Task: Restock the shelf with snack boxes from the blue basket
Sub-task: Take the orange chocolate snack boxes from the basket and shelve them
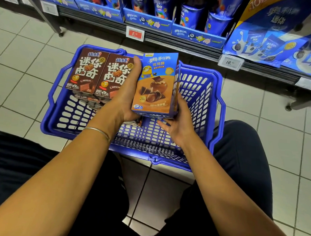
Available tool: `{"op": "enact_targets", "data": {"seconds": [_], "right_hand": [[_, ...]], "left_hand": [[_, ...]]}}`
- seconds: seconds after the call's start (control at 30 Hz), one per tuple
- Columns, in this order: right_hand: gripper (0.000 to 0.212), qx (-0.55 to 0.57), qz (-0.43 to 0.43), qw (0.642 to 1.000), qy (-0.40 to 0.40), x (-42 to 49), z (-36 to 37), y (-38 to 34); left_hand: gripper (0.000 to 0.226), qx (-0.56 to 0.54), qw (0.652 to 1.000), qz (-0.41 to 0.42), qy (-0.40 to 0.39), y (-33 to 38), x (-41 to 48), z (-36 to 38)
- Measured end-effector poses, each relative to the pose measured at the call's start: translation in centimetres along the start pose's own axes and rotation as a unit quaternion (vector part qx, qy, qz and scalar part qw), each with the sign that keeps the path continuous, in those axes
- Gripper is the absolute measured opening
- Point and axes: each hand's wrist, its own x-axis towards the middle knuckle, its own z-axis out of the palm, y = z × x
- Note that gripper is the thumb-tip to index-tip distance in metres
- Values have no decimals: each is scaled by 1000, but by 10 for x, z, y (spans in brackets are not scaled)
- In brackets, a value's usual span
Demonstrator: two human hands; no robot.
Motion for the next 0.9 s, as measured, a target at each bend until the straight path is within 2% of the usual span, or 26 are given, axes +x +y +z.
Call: {"op": "enact_targets", "data": {"seconds": [0.07,0.27,0.43,0.5,0.6,0.83,0.9], "right_hand": [[61,-6,0,1000,-4,-1,-1,0],[59,-16,0,1000,0,-2,-2,-5],[52,-25,-8,1000,-5,-1,-4,-8],[51,-35,-11,999,-7,-2,-5,-9],[53,-39,-9,999,-11,-2,-7,-10],[58,-46,-3,998,-37,2,-12,-11],[59,-45,-6,998,-46,4,-12,-10]], "left_hand": [[91,-12,1000,-6,1,-3,2,1],[88,-37,999,4,35,-11,9,-3],[68,-38,995,9,89,-22,14,-5],[69,-45,994,15,98,-26,16,-5],[74,-62,994,22,90,-29,18,-4],[62,-72,996,10,58,-29,17,-3],[62,-72,994,27,74,-29,9,1]]}}
